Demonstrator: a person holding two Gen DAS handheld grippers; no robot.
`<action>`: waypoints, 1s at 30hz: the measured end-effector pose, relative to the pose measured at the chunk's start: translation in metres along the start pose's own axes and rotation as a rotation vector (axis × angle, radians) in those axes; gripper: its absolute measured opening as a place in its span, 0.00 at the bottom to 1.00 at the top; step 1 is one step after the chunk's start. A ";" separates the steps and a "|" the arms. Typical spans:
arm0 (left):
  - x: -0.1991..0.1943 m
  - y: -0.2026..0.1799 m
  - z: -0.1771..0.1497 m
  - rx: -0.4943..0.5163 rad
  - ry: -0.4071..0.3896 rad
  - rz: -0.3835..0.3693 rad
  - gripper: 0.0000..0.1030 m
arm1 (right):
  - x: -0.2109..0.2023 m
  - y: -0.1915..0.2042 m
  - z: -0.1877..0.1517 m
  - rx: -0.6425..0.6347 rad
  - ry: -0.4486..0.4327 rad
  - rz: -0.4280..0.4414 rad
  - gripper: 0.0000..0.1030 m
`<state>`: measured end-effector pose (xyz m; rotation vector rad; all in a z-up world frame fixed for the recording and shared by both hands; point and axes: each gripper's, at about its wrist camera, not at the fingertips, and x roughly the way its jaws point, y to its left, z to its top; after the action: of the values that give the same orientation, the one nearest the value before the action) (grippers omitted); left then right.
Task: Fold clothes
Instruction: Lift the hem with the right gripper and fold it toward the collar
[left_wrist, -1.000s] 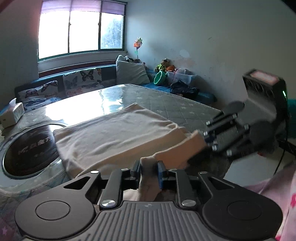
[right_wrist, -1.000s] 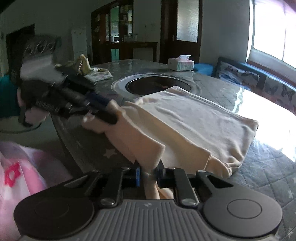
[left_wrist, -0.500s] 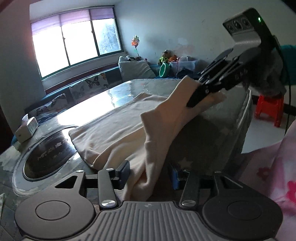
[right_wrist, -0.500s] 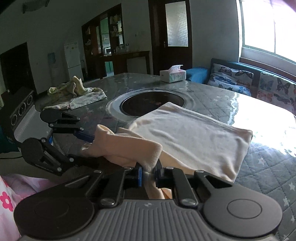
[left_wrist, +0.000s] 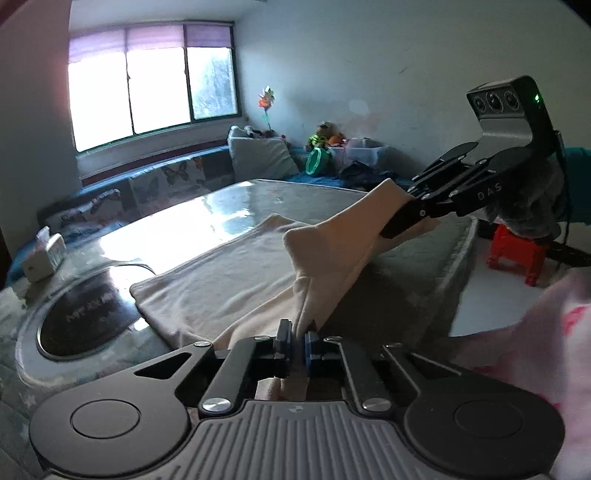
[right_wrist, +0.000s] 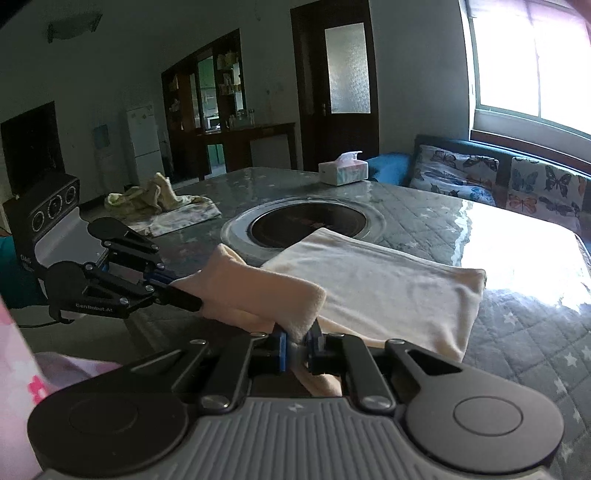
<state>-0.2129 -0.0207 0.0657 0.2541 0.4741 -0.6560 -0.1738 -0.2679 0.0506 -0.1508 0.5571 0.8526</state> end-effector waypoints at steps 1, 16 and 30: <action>-0.007 -0.003 0.001 -0.014 0.002 -0.012 0.07 | -0.008 0.003 -0.001 0.000 0.007 0.011 0.08; -0.001 0.034 0.049 -0.104 -0.002 -0.006 0.07 | -0.006 -0.012 0.052 -0.064 0.031 0.035 0.08; 0.128 0.120 0.050 -0.213 0.124 0.139 0.11 | 0.136 -0.099 0.076 0.031 0.119 -0.084 0.17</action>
<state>-0.0306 -0.0140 0.0540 0.1249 0.6349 -0.4512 0.0030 -0.2155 0.0348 -0.1965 0.6710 0.7560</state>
